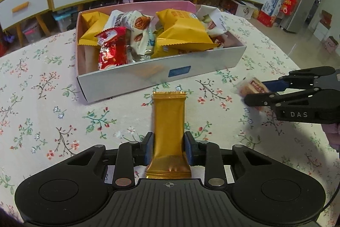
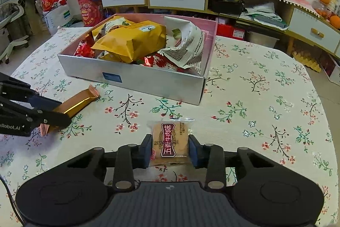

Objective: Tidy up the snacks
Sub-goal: 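Grasp the gold bar with the left tool while the right tool grasps the brown cake packet, then carry both items into the pink box and open both tools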

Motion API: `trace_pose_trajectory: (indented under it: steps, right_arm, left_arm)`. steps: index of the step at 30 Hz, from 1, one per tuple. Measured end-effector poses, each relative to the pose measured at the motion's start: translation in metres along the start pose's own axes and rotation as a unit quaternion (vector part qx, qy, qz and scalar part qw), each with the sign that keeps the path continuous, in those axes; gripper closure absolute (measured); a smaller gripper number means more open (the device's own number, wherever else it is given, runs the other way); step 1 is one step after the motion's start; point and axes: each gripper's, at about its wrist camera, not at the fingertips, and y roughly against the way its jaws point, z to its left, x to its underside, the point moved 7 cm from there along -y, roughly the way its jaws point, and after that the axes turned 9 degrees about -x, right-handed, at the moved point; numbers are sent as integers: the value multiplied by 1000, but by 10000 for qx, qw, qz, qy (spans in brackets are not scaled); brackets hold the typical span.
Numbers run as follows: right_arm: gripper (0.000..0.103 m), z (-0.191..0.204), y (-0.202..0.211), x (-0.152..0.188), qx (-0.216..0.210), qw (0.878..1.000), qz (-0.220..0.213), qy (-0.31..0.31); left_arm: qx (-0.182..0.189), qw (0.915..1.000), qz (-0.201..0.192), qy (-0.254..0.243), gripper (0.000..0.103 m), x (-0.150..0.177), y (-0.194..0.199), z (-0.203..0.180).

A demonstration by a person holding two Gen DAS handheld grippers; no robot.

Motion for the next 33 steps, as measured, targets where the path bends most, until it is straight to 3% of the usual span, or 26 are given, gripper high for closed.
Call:
trace_pose_trajectory:
  steps: [12, 20, 28, 33]
  right_arm:
    - [96, 5, 7, -6, -34, 10000, -4, -65]
    - [96, 11, 26, -40, -112, 9979, -532, -353]
    - [96, 13, 27, -81, -206, 9908, -1081, -782]
    - [96, 14, 15, -93, -127, 9880, -1161, -1007]
  left_arm:
    - [100, 9994, -142, 293, 76, -6, 23, 7]
    - [45, 9937, -742, 843, 76, -41, 53, 23]
    - [-39, 9856, -1072, 1305, 76, -74, 44, 34]
    - [-119, 9843, -953, 1478, 76, -83, 24, 46]
